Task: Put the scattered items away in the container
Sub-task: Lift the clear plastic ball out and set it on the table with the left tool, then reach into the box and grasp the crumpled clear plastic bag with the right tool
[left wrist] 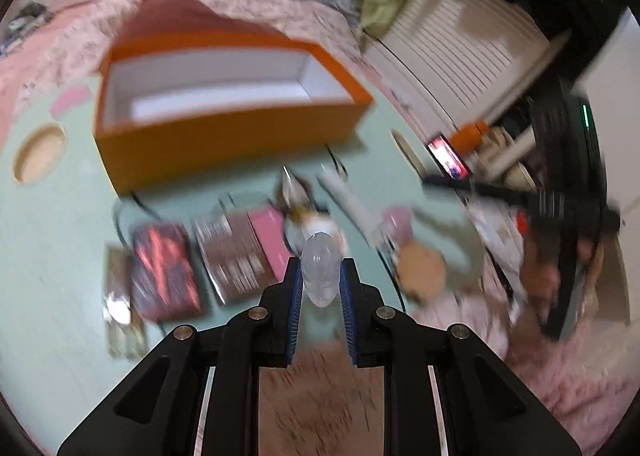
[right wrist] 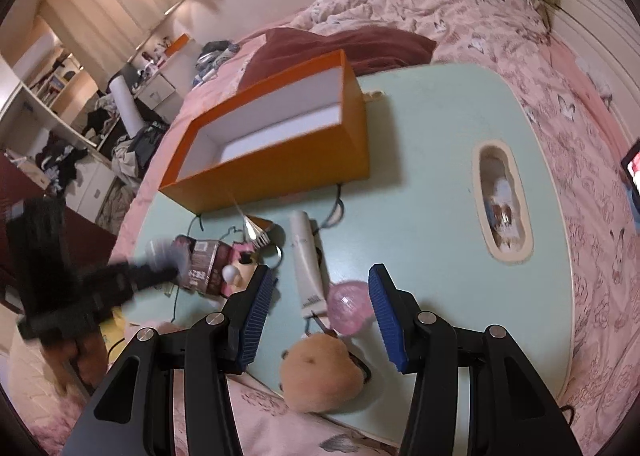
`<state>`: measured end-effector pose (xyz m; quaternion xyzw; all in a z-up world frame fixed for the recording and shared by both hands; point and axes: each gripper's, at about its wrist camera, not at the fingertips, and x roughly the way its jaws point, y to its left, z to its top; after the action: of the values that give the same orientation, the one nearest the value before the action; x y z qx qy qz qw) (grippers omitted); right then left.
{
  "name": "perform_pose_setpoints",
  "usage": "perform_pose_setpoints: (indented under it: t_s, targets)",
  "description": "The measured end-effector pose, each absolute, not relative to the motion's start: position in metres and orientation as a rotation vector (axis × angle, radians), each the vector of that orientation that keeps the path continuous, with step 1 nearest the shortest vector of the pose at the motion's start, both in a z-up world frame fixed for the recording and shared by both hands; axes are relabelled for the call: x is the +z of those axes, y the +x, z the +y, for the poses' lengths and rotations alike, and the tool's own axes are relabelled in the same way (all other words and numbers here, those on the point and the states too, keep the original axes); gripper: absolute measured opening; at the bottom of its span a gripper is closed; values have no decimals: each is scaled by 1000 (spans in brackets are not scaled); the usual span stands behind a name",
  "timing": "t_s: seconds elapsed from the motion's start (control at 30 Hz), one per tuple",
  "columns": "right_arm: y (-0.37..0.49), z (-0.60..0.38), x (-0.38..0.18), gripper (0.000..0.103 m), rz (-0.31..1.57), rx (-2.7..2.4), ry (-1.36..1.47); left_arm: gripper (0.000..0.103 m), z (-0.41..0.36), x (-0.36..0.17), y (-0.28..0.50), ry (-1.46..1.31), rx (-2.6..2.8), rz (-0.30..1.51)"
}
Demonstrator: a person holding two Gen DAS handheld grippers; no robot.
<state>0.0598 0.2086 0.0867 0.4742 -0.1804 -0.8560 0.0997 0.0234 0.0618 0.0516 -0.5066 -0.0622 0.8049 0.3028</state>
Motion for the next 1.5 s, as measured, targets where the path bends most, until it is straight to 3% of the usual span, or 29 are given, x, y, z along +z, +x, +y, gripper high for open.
perform_pose_setpoints:
  t_s: [0.2, 0.43, 0.53, 0.73, 0.97, 1.17, 1.23, 1.5]
  targets:
    - [6, 181, 110, 49, -554, -2453, 1443, 20, 67, 28, 36, -1375, 2112, -163]
    - [-95, 126, 114, 49, -305, -2351, 1746, 22, 69, 19, 32, -1406, 2230, -95]
    - [-126, 109, 100, 49, -206, -2305, 1881, 39, 72, 23, 35, -1404, 2305, -35]
    - [-151, 93, 64, 49, -97, -2146, 2116, 59, 69, 37, 48, -1312, 2414, 22]
    - [-155, 96, 49, 49, -95, -2109, 2199, 59, 67, 51, 66, -1192, 2539, 130]
    - [-153, 98, 30, 50, -105, -2135, 2229, 59, 62, 50, 64, -1190, 2554, 107]
    - [-150, 93, 30, 58, -105, -2153, 2204, 59, 62, 48, 62, -1200, 2549, 102]
    - [-141, 73, 34, 62, 85, -2255, 2163, 59, 64, 43, 61, -1226, 2540, 106]
